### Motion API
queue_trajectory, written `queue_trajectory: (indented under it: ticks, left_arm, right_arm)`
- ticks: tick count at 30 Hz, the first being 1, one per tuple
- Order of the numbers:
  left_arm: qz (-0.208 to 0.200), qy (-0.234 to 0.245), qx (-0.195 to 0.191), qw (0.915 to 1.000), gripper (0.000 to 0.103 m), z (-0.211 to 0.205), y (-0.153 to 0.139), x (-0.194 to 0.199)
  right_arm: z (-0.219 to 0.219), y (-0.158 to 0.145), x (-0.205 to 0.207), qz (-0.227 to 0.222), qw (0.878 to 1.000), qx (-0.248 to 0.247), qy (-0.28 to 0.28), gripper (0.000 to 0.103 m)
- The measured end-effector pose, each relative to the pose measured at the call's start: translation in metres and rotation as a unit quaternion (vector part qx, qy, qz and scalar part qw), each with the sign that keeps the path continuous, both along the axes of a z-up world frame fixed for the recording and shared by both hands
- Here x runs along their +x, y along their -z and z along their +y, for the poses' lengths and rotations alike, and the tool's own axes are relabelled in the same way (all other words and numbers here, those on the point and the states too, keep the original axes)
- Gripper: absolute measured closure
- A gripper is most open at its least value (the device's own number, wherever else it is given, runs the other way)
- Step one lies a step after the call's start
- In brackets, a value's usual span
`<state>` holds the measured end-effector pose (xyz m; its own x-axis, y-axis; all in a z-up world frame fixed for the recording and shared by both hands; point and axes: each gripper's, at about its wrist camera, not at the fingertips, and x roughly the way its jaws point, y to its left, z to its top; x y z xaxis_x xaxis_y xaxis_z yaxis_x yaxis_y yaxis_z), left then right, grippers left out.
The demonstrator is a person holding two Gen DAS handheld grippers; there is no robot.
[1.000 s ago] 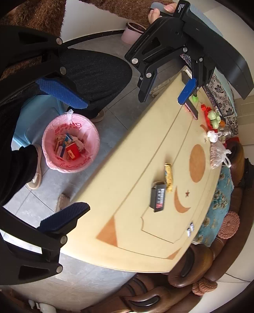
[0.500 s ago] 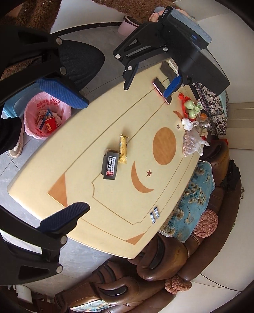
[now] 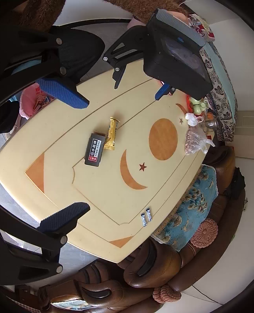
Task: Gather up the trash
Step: 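Raise both tools and move them over the yellow wrapper and black box, then close left gripper on the yellow snack wrapper while right gripper closes on the black box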
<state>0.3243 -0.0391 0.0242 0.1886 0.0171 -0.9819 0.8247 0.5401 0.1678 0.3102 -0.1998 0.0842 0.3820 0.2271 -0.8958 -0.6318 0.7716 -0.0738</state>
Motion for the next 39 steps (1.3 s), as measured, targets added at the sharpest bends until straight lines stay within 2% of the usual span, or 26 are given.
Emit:
queue_trajectory:
  ticks: [8, 17, 23, 30, 39]
  left_arm:
    - [0.024, 0.013, 0.025, 0.9993, 0.018, -0.008, 0.059, 0.017]
    - [0.059, 0.034, 0.047, 0.9966, 0.018, -0.02, 0.128, 0.037]
    - [0.074, 0.037, 0.036, 0.9959, 0.018, -0.021, 0.155, 0.054]
    - [0.089, 0.041, 0.035, 0.9946, 0.018, -0.02, 0.18, 0.066]
    - [0.103, 0.051, 0.005, 0.9934, 0.017, -0.023, 0.193, 0.08]
  right_arm:
    - [0.028, 0.073, 0.012, 0.034, 0.996, -0.057, -0.066, 0.009]
    - [0.06, 0.152, 0.022, 0.075, 0.978, -0.112, -0.157, 0.009]
    - [0.069, 0.18, 0.028, 0.083, 0.968, -0.112, -0.206, 0.009]
    - [0.077, 0.203, 0.035, 0.072, 0.954, -0.135, -0.258, 0.009]
    - [0.084, 0.232, 0.043, 0.07, 0.935, -0.143, -0.317, 0.011]
